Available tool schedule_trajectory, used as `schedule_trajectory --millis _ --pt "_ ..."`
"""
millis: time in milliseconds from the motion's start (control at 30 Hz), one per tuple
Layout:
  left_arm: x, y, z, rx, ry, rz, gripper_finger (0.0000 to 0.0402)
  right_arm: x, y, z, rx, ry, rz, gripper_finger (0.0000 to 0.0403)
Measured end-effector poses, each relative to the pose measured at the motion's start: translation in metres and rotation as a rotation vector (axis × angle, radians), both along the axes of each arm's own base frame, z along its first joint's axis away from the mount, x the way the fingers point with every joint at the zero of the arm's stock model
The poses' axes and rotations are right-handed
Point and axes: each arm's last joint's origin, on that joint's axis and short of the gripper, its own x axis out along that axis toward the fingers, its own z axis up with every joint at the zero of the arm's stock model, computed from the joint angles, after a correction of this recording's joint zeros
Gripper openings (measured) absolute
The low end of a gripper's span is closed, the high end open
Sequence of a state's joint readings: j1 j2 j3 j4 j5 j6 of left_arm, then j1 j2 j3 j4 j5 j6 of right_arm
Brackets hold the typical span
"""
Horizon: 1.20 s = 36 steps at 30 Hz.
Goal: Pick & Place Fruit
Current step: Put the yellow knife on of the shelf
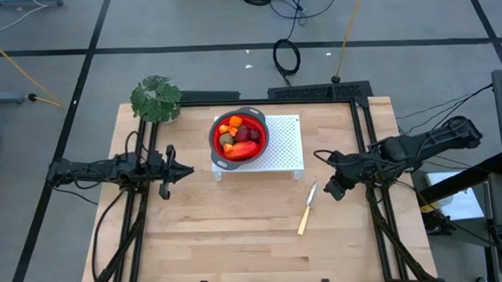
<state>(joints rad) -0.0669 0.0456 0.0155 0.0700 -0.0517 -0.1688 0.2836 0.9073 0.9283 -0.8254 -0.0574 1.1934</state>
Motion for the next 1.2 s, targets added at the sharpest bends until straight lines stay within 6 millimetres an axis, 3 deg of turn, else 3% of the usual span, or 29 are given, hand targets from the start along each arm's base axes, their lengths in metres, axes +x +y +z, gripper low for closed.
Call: schedule_trajectory --millis 200,533,1000,1200 --pt "0.0000 0.0000 0.0000 0.002 0.000 0.000 0.0019 0.0005 0.0000 0.0004 -0.083 -0.039 0.106 0.0000" --pt "0.0000 0.0000 0.0001 0.003 -0.001 0.001 0.0019 0.0047 0.0012 0.0019 0.007 -0.041 0.001 0.0017" --pt "0.0000 0.0000 0.0000 0.005 0.000 0.001 0.0019 0.0035 0.0007 0.0009 -0.006 -0.028 0.007 0.0176" --pt "0.0000 0.0000 0.0001 0.009 -0.001 0.000 0.0019 0.0098 0.0024 0.0069 0.059 -0.101 -0.046 0.0200"
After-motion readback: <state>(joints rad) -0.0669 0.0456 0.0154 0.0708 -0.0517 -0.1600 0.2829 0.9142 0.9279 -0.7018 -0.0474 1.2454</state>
